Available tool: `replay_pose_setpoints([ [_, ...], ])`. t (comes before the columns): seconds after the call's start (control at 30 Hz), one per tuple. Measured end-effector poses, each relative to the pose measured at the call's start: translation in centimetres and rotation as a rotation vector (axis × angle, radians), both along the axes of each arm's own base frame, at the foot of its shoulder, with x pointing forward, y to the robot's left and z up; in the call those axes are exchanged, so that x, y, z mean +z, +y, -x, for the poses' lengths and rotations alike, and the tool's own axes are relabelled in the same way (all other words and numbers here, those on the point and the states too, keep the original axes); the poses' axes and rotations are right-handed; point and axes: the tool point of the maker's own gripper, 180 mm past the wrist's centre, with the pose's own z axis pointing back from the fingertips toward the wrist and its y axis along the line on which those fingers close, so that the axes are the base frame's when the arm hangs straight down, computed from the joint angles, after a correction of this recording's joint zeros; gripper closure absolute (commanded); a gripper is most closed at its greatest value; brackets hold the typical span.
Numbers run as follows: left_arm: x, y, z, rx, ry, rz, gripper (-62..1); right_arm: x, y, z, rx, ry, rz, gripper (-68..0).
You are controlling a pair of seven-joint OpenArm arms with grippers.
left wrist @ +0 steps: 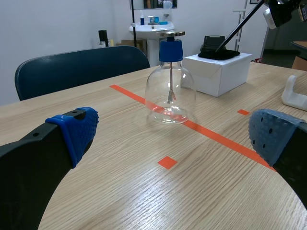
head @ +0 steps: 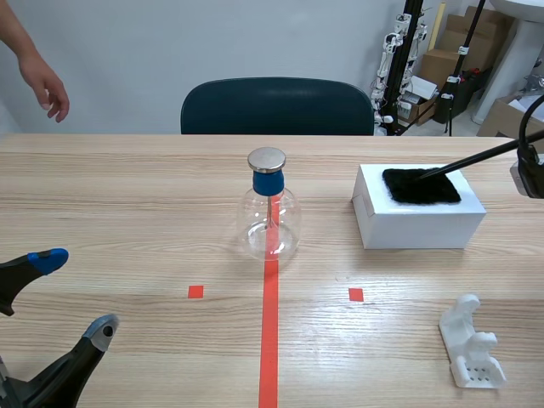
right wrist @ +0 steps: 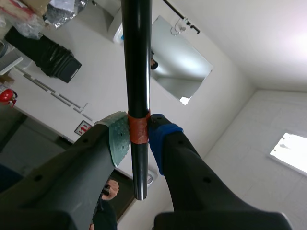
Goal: Do the electroscope experiment. rub the rod on the fur
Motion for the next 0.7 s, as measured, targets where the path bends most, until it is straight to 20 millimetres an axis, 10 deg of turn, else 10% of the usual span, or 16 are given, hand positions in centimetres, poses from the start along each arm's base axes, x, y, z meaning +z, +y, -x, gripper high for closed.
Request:
replay_pose_setpoints([
  [0.23,0.0,0.0,0.0,0.0,0.001,0.0,-62.3,-1.2,3.6,-0.5,0.185,0.054,-0.059,-2.4],
  [0.47,0.0,0.0,0.0,0.0,0.0,0.0,-62.3,0.7,-0.7,0.2,-0.057,-0.052,0.011,-2.4],
  [0.7,0.0,0.0,0.0,0.0,0.0,0.0,-62.3,-0.9,1.6,-0.2,0.088,0.048,-0.033,-2.4],
])
